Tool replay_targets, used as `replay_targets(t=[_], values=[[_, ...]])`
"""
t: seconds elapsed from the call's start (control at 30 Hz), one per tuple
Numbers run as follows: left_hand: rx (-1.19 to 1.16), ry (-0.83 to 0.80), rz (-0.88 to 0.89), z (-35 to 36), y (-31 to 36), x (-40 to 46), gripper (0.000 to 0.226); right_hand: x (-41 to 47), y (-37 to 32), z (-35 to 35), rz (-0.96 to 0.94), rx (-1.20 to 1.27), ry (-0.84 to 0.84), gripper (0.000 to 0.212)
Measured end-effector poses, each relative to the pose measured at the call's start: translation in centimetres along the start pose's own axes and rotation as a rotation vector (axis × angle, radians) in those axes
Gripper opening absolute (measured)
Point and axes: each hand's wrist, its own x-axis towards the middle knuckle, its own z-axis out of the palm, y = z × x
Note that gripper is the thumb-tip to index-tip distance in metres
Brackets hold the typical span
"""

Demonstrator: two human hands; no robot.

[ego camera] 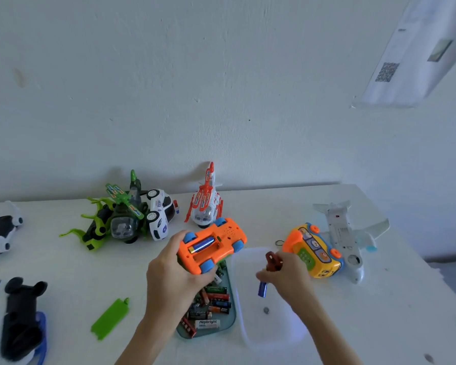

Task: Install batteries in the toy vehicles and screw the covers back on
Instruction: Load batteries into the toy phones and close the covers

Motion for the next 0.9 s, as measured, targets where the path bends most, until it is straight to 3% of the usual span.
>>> replay_targets(t=[0.13, 0.2, 0.37, 0.47, 0.53, 0.67, 0.9], values=[[-0.045, -0.047, -0.003, 1.1, 0.6, -0.3, 0.073, 0.2, 1.9, 1.9, 0.039, -0.211, -0.143, 0.027], [-0.061, -0.072, -0.005, 1.2, 1.0, -0.4, 0.074, 0.6, 1.9, 1.4, 0.023, -0.166, -0.128, 0.029], [-0.115, -0.174, 0.002, 1.1, 2.5, -0.2, 0.076, 1.7, -1.9, -5.3, -0.133, 0.050, 0.155, 0.034], [-0.130, -0.248, 0.028, 1.5, 3.7, -0.2, 0.070, 0.4, -5.9, -9.4, -0.356, 0.124, 0.368, 0.041], [-0.133, -0.272, 0.038, 1.8, 4.4, -0.4, 0.067, -1.2, -8.3, -10.8, -0.462, 0.150, 0.426, 0.042], [-0.105, -0.328, 0.069, 2.4, 5.9, -0.5, 0.067, -3.8, -10.9, -11.1, -0.625, 0.485, 0.221, 0.023], [-0.028, -0.346, 0.155, 3.1, 7.4, -0.9, 0.069, -4.0, -11.0, -8.6, -0.778, 0.427, 0.034, 0.026]])
